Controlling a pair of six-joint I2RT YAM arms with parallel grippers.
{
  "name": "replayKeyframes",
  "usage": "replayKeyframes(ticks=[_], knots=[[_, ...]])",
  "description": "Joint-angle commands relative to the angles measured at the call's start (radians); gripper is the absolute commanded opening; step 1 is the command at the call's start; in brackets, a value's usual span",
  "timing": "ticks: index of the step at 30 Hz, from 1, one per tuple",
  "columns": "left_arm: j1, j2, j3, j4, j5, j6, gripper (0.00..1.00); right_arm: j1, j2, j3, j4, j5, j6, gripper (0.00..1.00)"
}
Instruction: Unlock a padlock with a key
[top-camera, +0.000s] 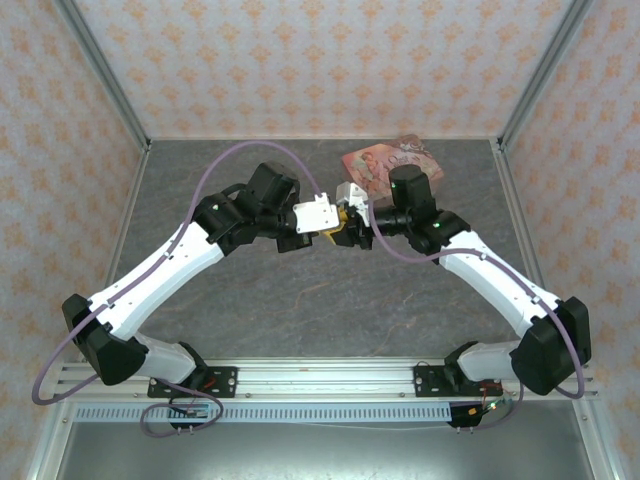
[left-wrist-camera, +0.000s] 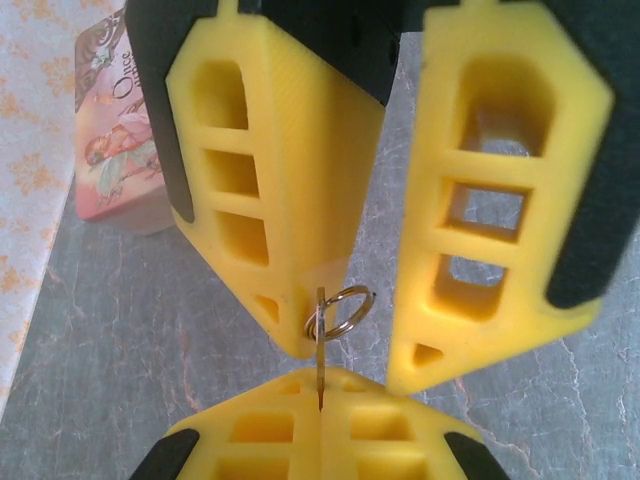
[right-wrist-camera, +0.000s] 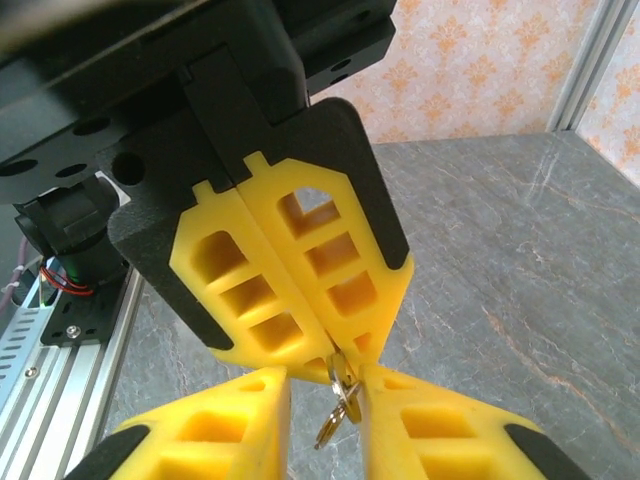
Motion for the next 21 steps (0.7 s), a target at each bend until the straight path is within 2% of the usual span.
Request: replayKeyframes(ticks=[1,16,21], knots=[[-0.005,0.01,0.03,-0.026,-0.009,0.015,0.0,0.006,-0.024,0.035,-0.027,0.014,-0.046,0.21],[-0.004,0.017,0.029,-0.045,-0.009,0.018,0.0,0.006,-0.044,0.035,-0.003,0.026,-0.015,0.19],[-0.005,0.017,0.028,-0.048,-0.009,0.018,0.0,0.005,-0.044,0.035,-0.016,0.027,-0.021,0.1]])
